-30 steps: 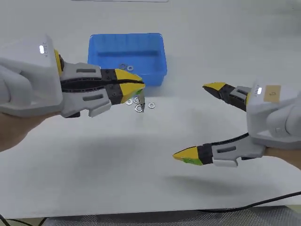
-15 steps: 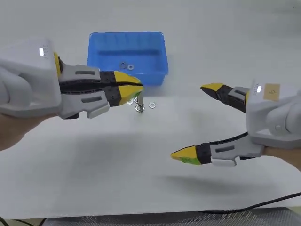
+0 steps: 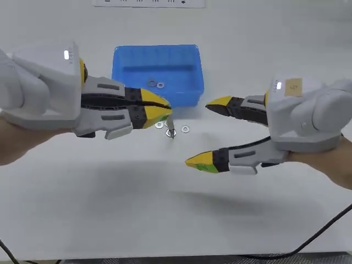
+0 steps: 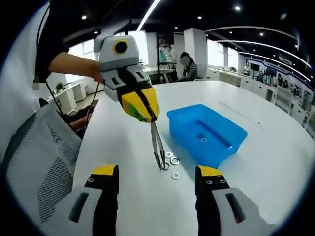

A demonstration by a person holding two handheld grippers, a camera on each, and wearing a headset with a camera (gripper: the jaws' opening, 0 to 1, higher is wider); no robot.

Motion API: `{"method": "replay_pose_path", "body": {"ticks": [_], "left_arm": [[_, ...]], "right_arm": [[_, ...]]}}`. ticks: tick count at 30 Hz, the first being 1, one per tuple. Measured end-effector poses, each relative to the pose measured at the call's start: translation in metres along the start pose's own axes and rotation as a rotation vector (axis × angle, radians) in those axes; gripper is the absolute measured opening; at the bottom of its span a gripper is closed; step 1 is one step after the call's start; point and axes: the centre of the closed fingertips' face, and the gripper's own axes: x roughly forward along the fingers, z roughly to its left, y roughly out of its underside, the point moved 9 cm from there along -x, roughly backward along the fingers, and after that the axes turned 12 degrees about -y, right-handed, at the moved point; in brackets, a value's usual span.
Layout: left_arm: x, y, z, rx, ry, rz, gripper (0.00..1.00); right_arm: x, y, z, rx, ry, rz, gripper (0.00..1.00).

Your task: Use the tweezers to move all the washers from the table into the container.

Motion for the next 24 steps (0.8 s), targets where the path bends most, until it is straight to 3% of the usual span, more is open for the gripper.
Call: {"method": "replay_pose_path", "body": {"ticks": [5, 10, 24], "left_arm": [[0.002, -0.001, 0.0, -0.004, 0.005, 0.006, 0.04], [0.002, -0.001, 0.0, 0.006, 0.019, 0.014, 0.04], [0.002, 0.0, 0.001, 0.012, 0.038, 0.022, 0.04]], "right_arm": [[0.018, -0.009, -0.006, -0.039, -0.063, 0.01, 0.47], [0.03, -0.007, -0.013, -0.054, -0.141, 0.04, 0.35], [0.041, -0.009, -0.025, -0.096, -0.218, 0.072, 0.18]]}}
